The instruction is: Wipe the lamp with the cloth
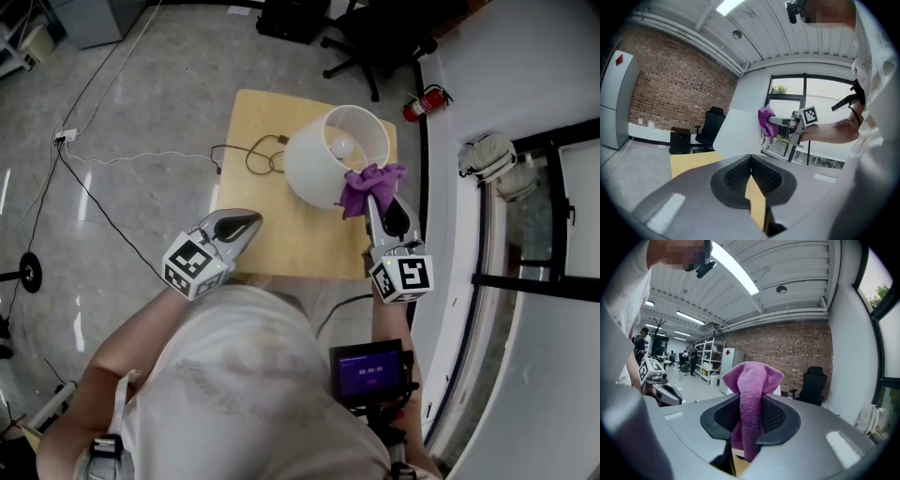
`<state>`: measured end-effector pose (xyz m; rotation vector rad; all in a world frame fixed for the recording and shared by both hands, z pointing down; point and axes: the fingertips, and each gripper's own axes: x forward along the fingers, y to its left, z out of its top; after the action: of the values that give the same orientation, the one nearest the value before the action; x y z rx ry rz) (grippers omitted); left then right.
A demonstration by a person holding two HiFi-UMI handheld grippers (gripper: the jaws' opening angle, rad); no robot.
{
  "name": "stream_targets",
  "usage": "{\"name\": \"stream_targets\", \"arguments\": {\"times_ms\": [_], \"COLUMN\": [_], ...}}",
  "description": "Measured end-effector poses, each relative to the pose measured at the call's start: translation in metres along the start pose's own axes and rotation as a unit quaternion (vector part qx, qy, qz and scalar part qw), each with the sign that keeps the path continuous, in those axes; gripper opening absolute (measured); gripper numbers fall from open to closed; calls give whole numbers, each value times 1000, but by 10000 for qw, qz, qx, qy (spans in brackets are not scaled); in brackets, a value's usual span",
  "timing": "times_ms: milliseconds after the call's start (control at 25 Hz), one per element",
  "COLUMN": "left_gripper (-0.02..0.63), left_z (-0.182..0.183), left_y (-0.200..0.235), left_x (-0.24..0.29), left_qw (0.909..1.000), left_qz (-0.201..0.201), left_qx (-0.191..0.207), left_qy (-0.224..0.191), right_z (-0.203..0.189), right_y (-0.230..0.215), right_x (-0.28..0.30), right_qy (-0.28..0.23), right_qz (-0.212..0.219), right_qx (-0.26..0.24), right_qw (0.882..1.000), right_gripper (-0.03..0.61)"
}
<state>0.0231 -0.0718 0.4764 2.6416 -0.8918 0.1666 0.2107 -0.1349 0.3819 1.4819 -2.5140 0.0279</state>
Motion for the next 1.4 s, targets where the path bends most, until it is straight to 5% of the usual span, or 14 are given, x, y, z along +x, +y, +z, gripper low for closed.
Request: {"name": "stream_targets", "arguments": {"times_ms": [400, 800, 960, 1160, 1280, 1400], "left_gripper": [2, 2, 2, 2, 2, 2], "left_z": [-10, -12, -9, -7, -7, -8], "left_y": [9, 13, 16, 15, 14, 16], "left_x": [-34, -57, -62, -62, -59, -59], "left_qw": [9998, 9998, 9998, 9996, 9995, 9993], "left_qz": [166, 181, 185, 154, 124, 160], "left_qx": [-48, -15, -36, -99, -109, -148], "left_qy": [21, -35, -120, -232, -285, -310], "right_z": [-91, -186, -141, -22, 21, 22], "right_y": [17, 33, 23, 27, 39, 46], "right_x": [10, -1, -13, -11, 4, 26], "right_qy": [972, 2384, 1953, 855, 667, 990], "right_qz": [-339, -411, -613, -617, -547, -505], "right_qx": [439, 858, 650, -523, -1437, -2230], "right_qw": [9937, 9665, 9767, 9930, 9859, 9685], "right_gripper": [115, 115, 114, 114, 114, 114]}}
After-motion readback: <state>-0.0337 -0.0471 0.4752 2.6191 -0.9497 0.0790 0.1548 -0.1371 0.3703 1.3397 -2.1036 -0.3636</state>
